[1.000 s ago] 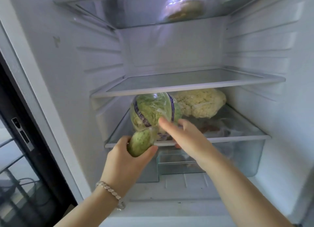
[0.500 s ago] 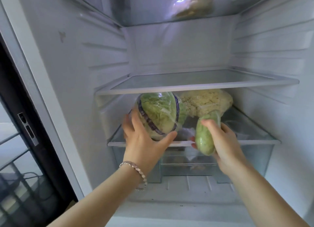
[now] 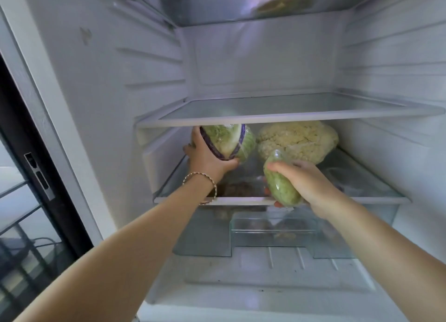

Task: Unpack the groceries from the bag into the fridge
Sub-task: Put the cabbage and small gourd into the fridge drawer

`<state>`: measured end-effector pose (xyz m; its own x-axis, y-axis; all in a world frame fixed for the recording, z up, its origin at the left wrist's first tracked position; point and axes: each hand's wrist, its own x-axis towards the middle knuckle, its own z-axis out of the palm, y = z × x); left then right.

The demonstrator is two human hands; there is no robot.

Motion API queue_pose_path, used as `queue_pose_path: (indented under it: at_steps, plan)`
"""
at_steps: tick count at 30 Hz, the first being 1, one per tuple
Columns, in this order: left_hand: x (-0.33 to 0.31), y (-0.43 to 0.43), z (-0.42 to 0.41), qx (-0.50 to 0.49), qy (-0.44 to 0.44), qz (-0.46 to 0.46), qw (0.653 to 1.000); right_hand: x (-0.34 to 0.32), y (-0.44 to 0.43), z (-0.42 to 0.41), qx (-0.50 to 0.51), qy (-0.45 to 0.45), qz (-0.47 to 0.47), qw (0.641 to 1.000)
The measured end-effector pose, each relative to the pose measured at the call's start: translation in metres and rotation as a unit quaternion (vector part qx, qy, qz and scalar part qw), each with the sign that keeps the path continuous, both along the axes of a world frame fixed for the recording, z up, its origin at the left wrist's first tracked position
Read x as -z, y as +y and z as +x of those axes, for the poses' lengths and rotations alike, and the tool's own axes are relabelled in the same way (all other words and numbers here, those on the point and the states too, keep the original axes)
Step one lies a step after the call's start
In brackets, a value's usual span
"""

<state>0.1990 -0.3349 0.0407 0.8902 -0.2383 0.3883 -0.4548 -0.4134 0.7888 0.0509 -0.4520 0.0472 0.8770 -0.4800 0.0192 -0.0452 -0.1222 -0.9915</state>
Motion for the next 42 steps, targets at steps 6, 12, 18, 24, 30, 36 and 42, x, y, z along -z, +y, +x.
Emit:
queue_pose_path:
  at_steps: [6,12,18,24,30,36,42]
  plan:
    - [-0.003,-0.009,0.030,-0.044,0.045,0.036,0.997,0.006,-0.003,0.002,-0.013,0.010,0.011,1.000]
    - [-0.003,-0.012,0.034,-0.050,0.062,0.074,0.994,0.002,0.006,0.002,0.002,0.019,0.002,1.000]
    - [0.008,-0.020,0.015,-0.112,-0.007,0.245,0.963,0.001,0.008,0.006,0.015,0.054,-0.040,0.998]
    - [0.001,-0.020,0.033,-0.055,-0.133,0.285,0.948,0.005,0.006,0.006,0.018,0.054,-0.054,0.997]
    - [-0.004,-0.033,0.045,-0.049,-0.102,0.159,0.981,0.008,0.008,0.003,0.020,0.041,-0.067,0.997]
    - [-0.008,-0.029,0.043,-0.058,-0.094,0.213,0.971,-0.001,0.003,0.009,0.012,0.064,0.025,0.998]
    - [0.010,0.000,0.036,0.040,-0.042,0.225,0.973,-0.010,0.014,0.057,0.008,0.082,-0.212,0.974]
